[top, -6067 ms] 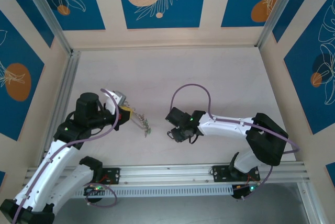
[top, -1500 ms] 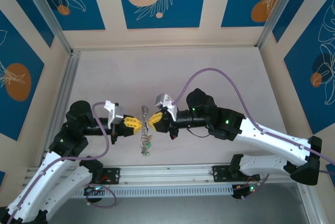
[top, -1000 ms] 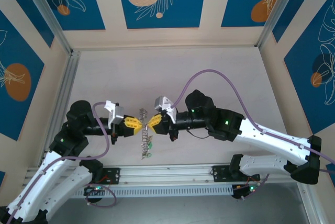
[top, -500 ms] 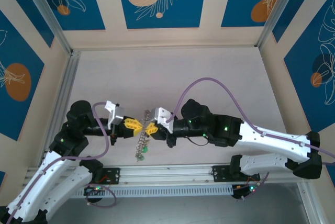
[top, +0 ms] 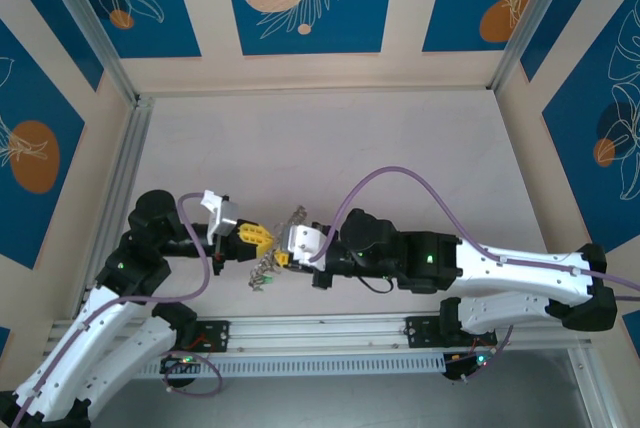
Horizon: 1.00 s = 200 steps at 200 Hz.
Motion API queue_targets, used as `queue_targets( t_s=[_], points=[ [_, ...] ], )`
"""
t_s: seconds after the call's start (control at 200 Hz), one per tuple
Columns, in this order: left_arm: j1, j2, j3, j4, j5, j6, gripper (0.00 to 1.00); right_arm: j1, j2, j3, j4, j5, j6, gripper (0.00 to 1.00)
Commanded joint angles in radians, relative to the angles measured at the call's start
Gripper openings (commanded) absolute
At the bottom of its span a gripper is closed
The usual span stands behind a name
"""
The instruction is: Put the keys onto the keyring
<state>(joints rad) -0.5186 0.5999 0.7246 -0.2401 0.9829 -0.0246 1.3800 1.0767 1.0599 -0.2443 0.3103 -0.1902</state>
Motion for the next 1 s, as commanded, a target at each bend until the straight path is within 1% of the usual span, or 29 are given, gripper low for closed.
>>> queue_targets(
  t_s=[0.0,0.215,0.47,0.735,0.865,0.995],
  points=[
    [-0.005,-0.004,0.017,0.055,0.008,-0.005,0.0,-0.033,-0.052,-0.03,0.052,-0.015,0.032,0.0],
    [-0.006,-0.015,0.016,0.052,0.008,-0.005,0.0,-0.059,-0.094,-0.023,-0.004,0.0,0.055,0.0],
    [-0.005,-0.023,0.014,0.052,0.006,-0.006,0.0,-0.063,-0.069,-0.006,-0.024,-0.034,0.054,0.0],
    [-0.005,-0.023,0.013,0.039,-0.004,0.008,0.0,-0.046,-0.113,-0.005,-0.054,0.035,0.039,0.0],
    [-0.006,-0.021,0.013,0.038,-0.004,0.008,0.0,-0.04,-0.139,-0.008,-0.06,0.039,0.031,0.0],
    [-0.005,-0.022,0.014,0.043,-0.001,0.003,0.0,-0.039,-0.121,0.0,-0.065,0.048,0.025,0.0]
  ],
)
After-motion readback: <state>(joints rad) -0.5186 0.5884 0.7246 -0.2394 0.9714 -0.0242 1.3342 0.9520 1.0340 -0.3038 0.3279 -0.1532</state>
